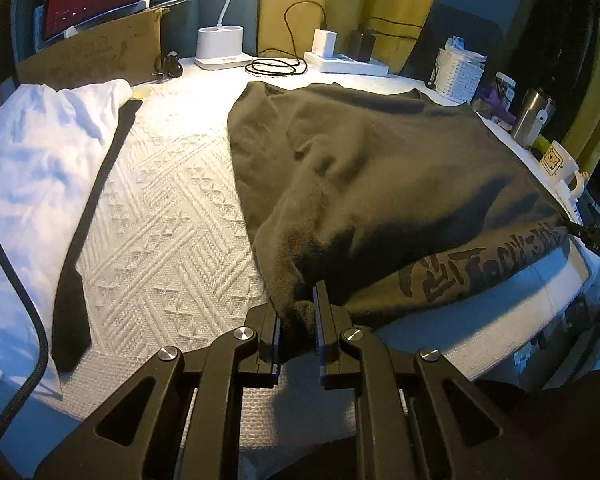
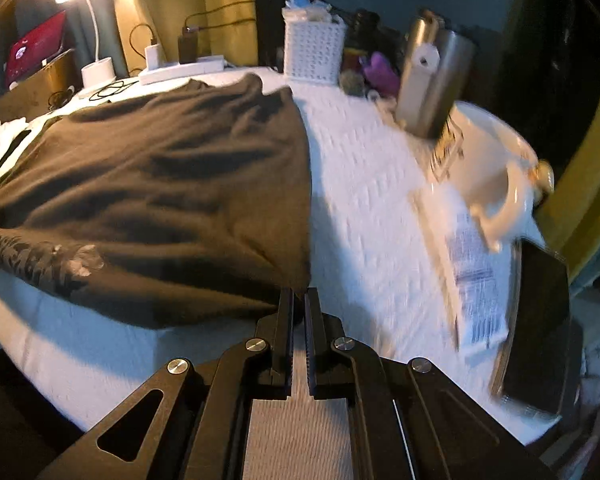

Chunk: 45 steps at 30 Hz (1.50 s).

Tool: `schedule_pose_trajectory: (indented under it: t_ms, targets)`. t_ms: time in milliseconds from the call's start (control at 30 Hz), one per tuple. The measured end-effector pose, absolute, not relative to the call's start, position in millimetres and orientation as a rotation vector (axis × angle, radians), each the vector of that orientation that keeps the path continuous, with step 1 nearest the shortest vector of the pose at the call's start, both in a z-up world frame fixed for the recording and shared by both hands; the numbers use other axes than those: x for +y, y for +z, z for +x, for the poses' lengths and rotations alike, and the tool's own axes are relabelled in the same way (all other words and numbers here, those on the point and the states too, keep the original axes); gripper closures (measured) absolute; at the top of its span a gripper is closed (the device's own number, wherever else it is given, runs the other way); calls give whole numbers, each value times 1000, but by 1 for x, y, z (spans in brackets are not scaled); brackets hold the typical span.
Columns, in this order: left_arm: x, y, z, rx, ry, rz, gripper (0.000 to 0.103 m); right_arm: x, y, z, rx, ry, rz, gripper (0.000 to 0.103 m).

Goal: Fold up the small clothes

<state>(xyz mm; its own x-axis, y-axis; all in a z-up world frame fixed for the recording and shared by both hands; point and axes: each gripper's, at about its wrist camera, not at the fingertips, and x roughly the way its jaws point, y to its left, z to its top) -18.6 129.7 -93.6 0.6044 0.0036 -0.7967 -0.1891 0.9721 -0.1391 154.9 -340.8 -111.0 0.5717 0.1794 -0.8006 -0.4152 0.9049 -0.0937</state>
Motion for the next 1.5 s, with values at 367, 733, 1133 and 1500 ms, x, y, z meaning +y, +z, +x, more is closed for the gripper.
schedule_pose_trajectory:
  t_ms: [367,733,1133,1500]
  targets:
    - [125,-98,-20,975,80,-189,88,-373,-100,134,876,239,-184,98]
    - [144,-80,-29,922,162,-196,49,-307,-87,163,792,331,-200,98]
    - [176,-72,26,883,256,-198,49,-287,-110,193,853,360,-208,98]
    - [235,-84,129,871,381,-217,49,-277,-104,232,858,348,-174,98]
